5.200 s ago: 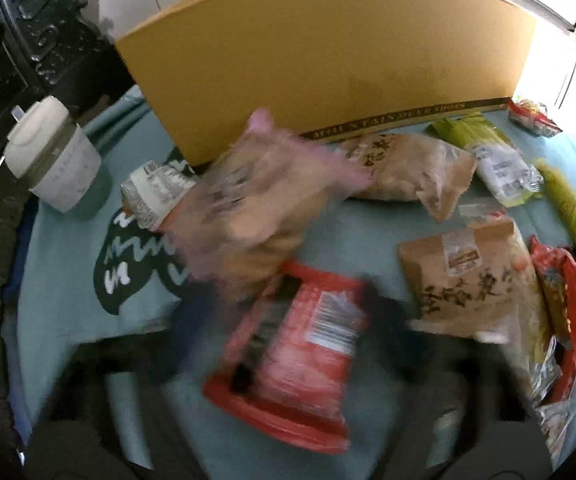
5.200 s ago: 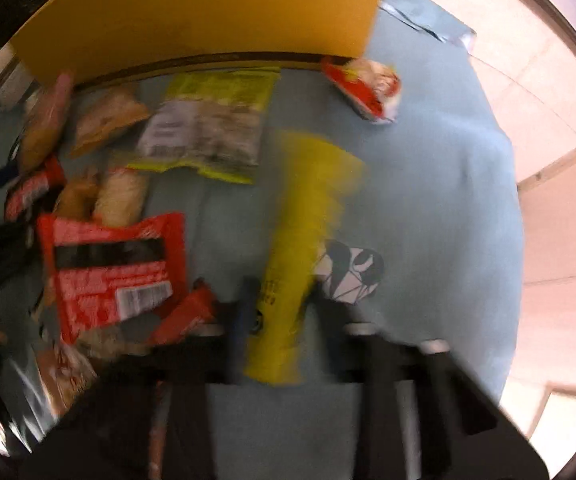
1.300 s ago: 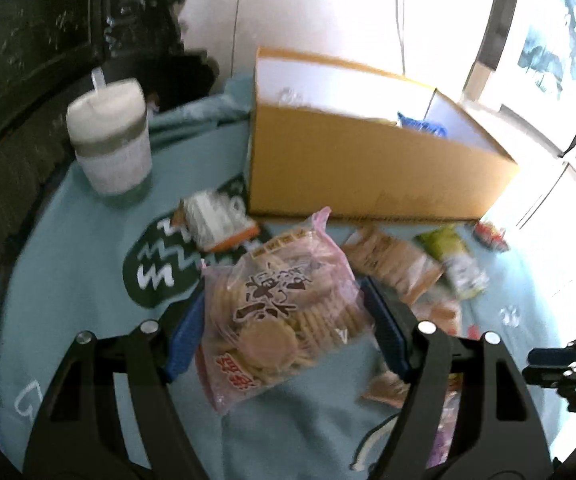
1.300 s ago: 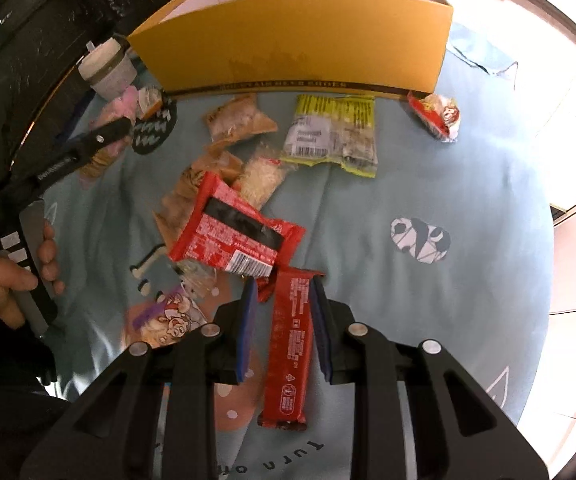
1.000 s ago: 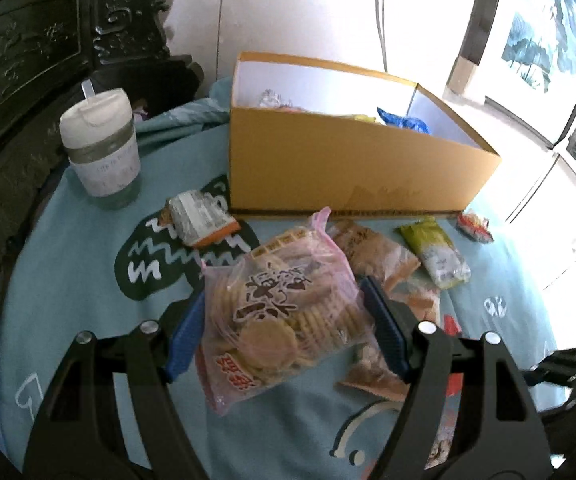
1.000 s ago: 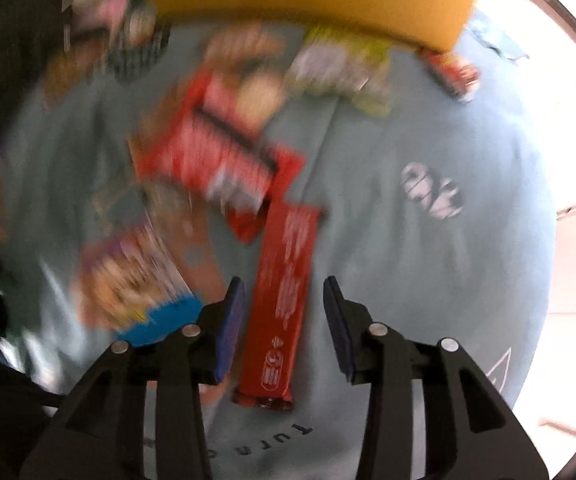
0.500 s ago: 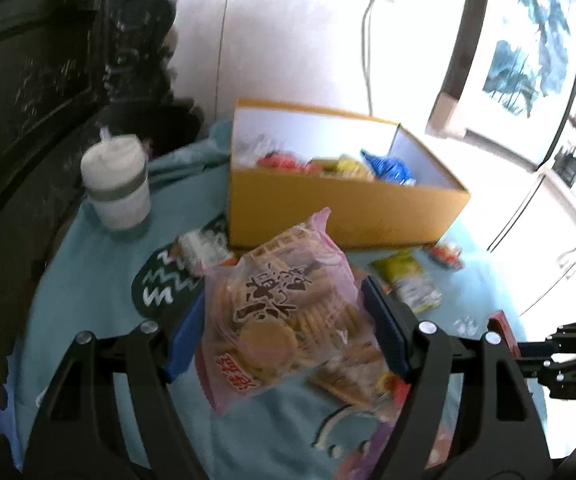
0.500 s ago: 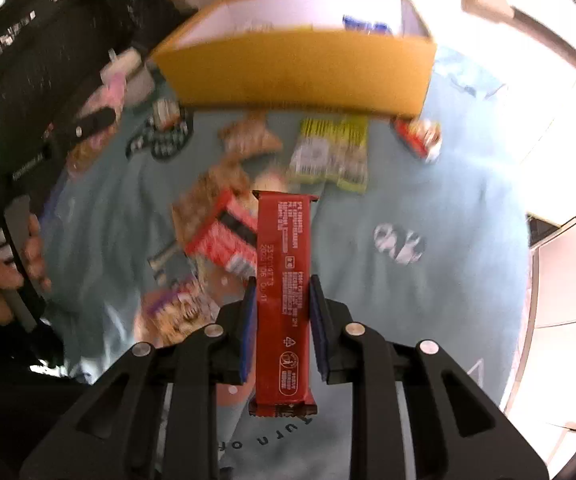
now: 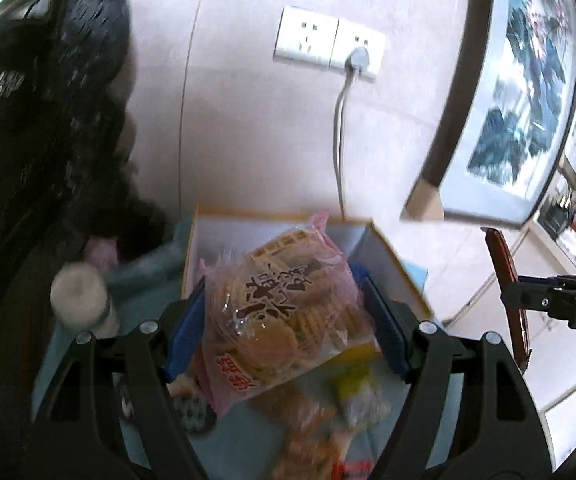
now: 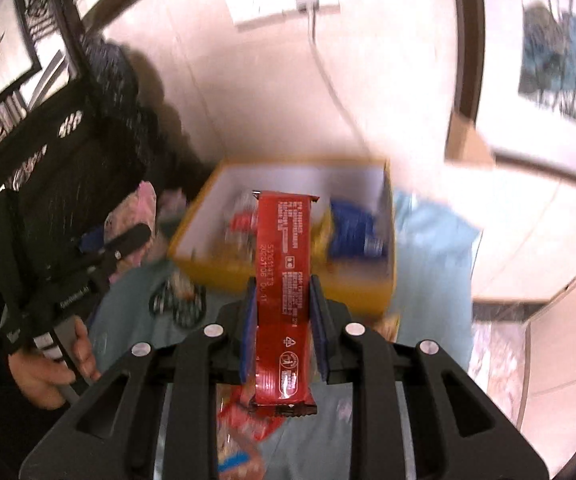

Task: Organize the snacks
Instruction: 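Carry both snacks over the yellow box and open both tools to drop them, then grasp the red-white small packet with the right tool while the left tool grasps the white-orange packet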

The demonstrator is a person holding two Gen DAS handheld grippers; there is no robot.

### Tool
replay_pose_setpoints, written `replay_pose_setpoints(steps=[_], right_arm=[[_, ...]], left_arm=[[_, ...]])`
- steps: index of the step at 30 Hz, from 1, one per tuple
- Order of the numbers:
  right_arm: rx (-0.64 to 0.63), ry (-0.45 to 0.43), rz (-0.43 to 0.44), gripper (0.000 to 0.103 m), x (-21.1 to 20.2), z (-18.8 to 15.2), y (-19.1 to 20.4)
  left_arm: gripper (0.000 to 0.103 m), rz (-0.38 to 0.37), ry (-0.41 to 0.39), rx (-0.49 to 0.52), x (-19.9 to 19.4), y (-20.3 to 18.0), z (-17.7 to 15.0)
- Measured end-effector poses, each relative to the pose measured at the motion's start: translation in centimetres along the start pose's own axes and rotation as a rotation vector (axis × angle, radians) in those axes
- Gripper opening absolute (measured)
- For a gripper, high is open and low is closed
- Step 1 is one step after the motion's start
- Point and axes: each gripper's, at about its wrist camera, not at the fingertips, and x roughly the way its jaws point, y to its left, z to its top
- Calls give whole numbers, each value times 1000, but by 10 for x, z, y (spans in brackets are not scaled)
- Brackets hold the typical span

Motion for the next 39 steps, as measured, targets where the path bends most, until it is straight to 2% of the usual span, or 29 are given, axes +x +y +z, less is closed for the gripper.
replay_pose_setpoints(steps=[3,4,5,6,7,9,11,14,18,21,25,27,29,31,32,33,34,39], right_arm=[[12,-36,-4,25,9,44,-1],[30,-45,-4,32,18,61,-5],[41,-42,-25,45,30,71,-8],[54,-36,-67,73,38,79,-12],[66,-33,-93,77,43,83,-18],[76,-20,-98,77,50,79,-23],[61,-6,-109,77,54,63,-26],[41,58,-152,77,71,26,-31],[59,159,-222,77,95,-37,-51],[79,226,-273,77,110,-79,-67],[101,297,-313,77,128,-117,-84],[115,313,-325,77,136,-127,-92],[131,320,-331,77,144,-132,-97],[142,324,-329,77,150,-133,-99],[142,330,-331,77,155,-133,-99],[138,331,-333,77,158,-132,-97],[132,329,-335,77,160,-131,-97],[95,323,-353,77,174,-123,-93]], left_arm=[[77,27,-21,33,18,-9,42],[81,54,-19,44,31,-12,57],[88,64,-13,45,38,-12,64],[94,76,6,47,48,-12,71],[97,108,37,48,59,-11,75],[97,133,80,50,70,-6,74],[98,135,82,60,67,-1,64],[98,152,105,83,62,10,30],[98,188,173,53,59,35,-32],[98,238,266,-19,63,70,-79],[98,281,305,-67,59,104,-119],[98,261,322,-59,60,106,-127],[98,202,325,-28,62,95,-131],[98,134,314,46,63,72,-137],[98,132,307,89,64,63,-139],[98,147,298,122,65,57,-141],[98,164,291,110,67,59,-142],[98,284,271,-39,82,109,-131]])
